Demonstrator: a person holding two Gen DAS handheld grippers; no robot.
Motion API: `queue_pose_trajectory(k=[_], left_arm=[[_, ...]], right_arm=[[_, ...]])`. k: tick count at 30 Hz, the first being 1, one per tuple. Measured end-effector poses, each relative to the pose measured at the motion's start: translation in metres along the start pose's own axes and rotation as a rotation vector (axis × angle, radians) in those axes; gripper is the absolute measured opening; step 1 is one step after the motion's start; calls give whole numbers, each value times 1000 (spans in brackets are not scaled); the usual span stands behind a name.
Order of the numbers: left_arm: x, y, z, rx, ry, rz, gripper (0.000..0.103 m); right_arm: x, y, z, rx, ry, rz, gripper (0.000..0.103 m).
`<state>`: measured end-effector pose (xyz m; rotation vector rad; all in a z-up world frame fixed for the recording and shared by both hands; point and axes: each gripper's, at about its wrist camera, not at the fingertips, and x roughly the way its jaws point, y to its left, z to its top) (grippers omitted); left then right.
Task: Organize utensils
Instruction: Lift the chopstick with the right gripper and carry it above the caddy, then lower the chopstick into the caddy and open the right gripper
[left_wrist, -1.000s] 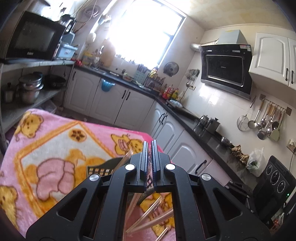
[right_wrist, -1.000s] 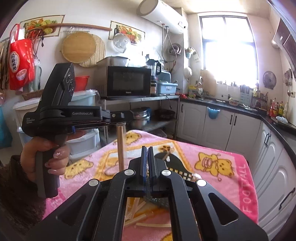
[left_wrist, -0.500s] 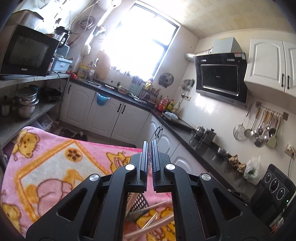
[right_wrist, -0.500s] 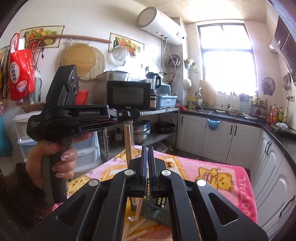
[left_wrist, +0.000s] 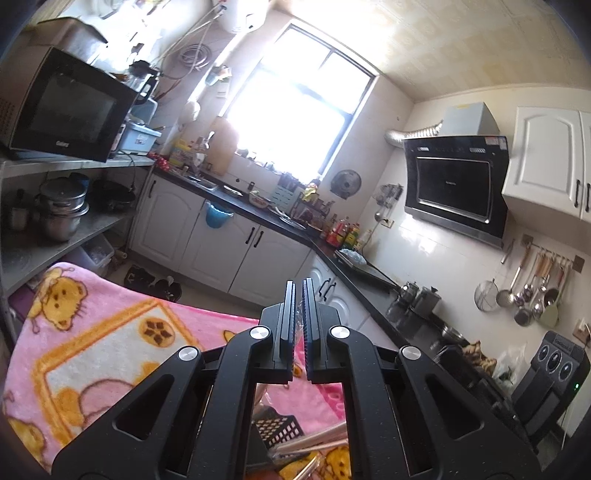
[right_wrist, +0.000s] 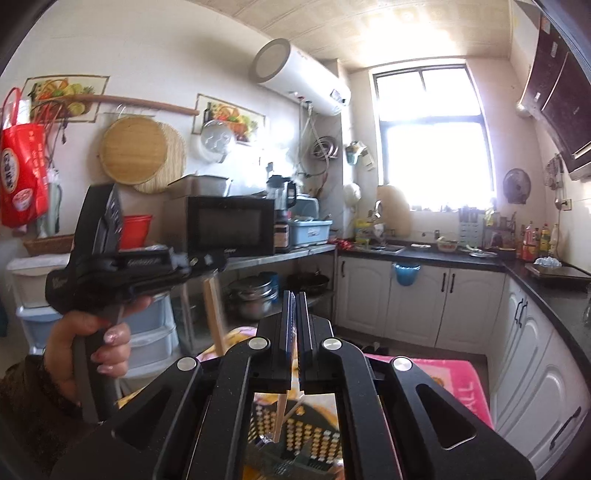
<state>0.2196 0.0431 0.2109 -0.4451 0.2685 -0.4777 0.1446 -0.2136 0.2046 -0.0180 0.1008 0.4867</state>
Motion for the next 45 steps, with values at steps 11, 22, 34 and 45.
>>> queue_pose_trajectory(k=[11,22,34,45], left_arm=[[22,31,-11,-68,16,27,2],[40,44,-32,-96,51,39,2],[50,56,-59,-137,109,37,2],[54,68,-76,-154,131,60,2]], right_arm=[[26,-26,-14,21,54,-61,2],[48,-32,-40,50,130,-71,2],[64,-32,-64,82,202,-63,2],[78,-37,-80,108,256,-85,3]])
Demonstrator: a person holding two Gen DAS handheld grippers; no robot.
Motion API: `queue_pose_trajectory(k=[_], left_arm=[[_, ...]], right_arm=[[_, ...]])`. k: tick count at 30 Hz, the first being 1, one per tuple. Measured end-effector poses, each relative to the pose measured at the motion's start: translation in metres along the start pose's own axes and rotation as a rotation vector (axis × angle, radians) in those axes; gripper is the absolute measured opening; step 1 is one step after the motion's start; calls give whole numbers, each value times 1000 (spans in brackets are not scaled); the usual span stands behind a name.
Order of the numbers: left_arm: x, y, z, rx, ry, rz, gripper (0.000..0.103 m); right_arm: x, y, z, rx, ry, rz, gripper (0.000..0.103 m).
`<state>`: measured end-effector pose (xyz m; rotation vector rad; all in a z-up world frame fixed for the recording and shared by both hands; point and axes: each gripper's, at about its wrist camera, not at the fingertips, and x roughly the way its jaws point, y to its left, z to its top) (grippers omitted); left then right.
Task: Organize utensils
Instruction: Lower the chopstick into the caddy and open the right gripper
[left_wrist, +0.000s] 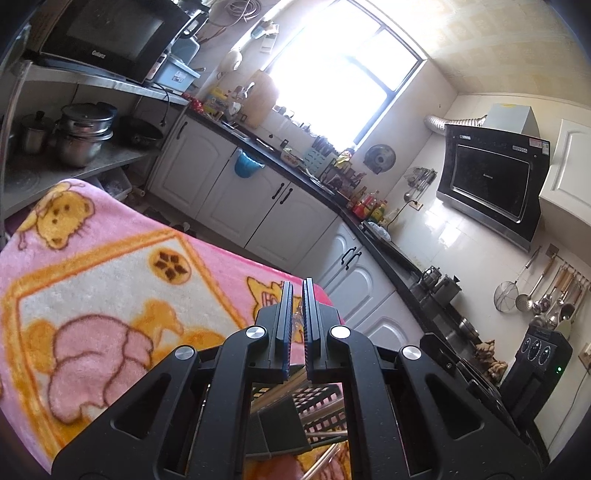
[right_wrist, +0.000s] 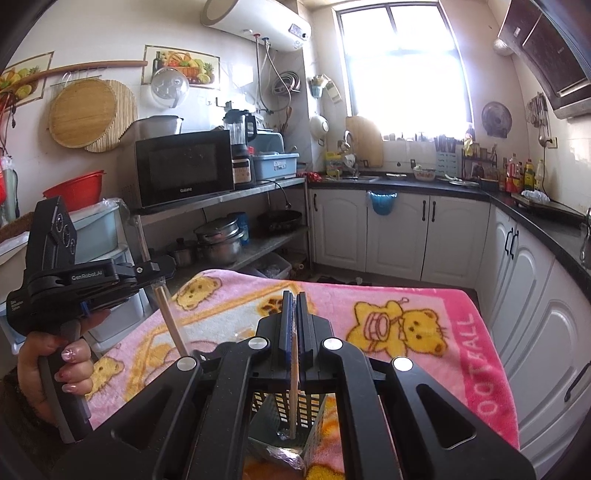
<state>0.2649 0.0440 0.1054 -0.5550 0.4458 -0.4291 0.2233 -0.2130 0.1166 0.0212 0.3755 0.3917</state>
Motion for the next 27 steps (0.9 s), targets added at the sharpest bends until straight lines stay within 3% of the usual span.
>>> queue_pose_trajectory(k=[3,5,8,12,20,22,27], left_arm=[[1,3,-4,4,7,21,5],[0,3,-6,10,9,40,17],[-4,4,-8,12,12,61,26],[-11,4,-12,29,2,95,41],[-33,3,-17,59,-29,143,88],[-37,2,-19,69,-29,153,92],[-46,-3,-29,118,-21,197,93]], right_arm=[[3,-4,-3,11,12,-18,4],[4,-8,-6,22,20,-26,7],[1,-12,-9,28,18,-46,21],[-2,-16,-12,28,21,-52,27],[-17,-20,-19,49,13,-68,45],[-20,-20,-19,53,12,-70,47],[-30,-18,-20,58,3,-73,57]])
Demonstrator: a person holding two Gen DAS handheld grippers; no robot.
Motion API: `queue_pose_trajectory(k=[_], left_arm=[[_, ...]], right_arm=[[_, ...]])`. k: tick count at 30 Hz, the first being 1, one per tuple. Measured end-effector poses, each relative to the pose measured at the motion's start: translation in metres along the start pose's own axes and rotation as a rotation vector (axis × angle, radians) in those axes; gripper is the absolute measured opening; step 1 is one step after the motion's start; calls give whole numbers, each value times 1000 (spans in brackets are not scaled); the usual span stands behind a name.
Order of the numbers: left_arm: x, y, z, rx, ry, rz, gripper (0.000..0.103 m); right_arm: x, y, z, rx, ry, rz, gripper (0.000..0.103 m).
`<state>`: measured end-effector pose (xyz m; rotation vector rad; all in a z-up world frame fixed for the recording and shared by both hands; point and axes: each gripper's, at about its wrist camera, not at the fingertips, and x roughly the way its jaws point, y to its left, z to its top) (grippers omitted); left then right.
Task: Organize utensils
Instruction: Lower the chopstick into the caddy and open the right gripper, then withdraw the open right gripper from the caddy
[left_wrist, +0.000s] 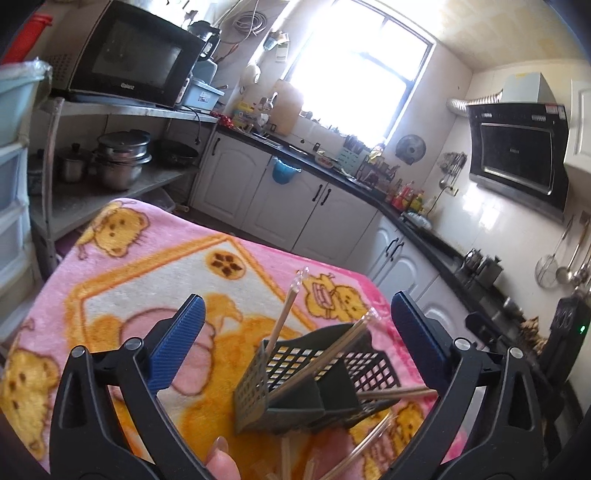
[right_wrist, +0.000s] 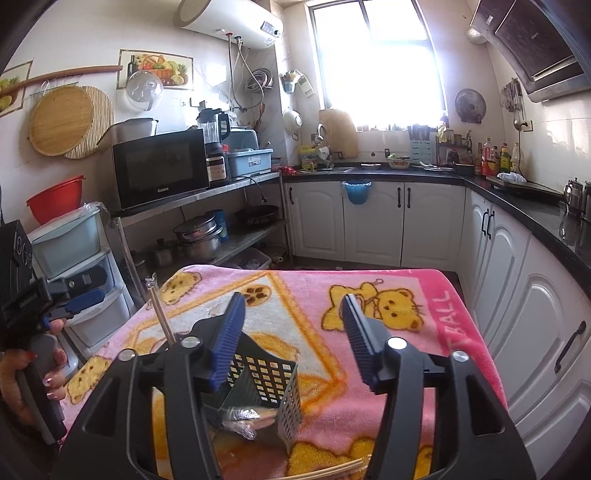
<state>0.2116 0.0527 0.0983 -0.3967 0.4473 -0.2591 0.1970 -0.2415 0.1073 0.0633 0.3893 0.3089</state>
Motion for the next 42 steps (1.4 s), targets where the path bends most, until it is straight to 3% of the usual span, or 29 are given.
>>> queue_pose_trajectory(k=[21,42], left_arm=[[-30,9,-27,-27,19,6,93],[-28,9,-71,-23,125,-2,92]], right_arm=[[-41,11,-21,5,-9,18,67],[-41,17,-65,8,103,29,68]])
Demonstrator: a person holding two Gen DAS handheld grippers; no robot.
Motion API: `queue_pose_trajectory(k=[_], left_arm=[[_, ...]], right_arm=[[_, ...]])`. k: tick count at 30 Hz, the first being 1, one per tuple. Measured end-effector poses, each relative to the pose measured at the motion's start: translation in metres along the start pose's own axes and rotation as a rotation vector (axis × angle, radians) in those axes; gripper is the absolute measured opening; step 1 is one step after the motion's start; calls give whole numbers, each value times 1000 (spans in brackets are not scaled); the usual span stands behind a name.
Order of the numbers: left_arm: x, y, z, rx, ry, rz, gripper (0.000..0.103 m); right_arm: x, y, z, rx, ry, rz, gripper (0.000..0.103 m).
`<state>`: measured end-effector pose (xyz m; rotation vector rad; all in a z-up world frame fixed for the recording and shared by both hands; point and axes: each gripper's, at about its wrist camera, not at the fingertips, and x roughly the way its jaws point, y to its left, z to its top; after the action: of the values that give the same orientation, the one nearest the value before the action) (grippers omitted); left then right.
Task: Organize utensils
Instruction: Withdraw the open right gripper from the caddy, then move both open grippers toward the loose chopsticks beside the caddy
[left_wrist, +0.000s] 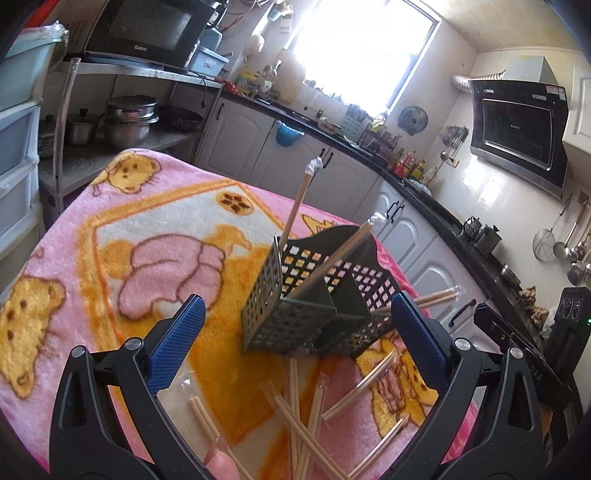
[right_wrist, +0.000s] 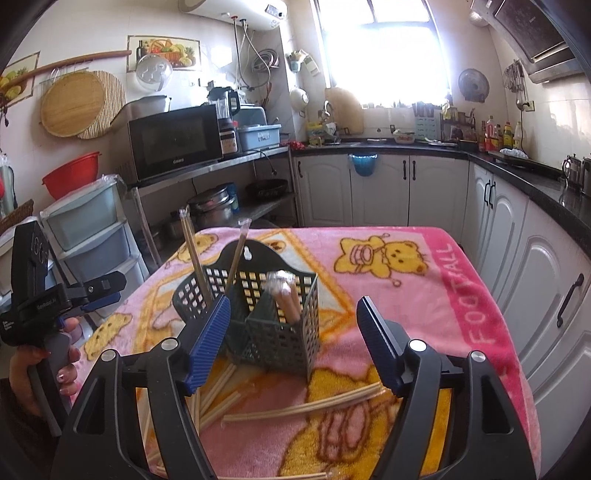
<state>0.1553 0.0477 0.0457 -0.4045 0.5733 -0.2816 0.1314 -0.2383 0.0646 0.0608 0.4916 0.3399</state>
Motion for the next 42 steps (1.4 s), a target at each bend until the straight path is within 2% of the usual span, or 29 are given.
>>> queue_pose_trajectory(k=[12,25,42], left_arm=[[5,5,-18,-5,41,18,93],[16,-1,-38,49,93,52,93],[39,-14,-67,105,203,39,93]], right_arm=[[2,0,-29,-1,67,-2,68],[7,1,-51,28,124,14,68],[10,-6,-77,50,190,2,68]])
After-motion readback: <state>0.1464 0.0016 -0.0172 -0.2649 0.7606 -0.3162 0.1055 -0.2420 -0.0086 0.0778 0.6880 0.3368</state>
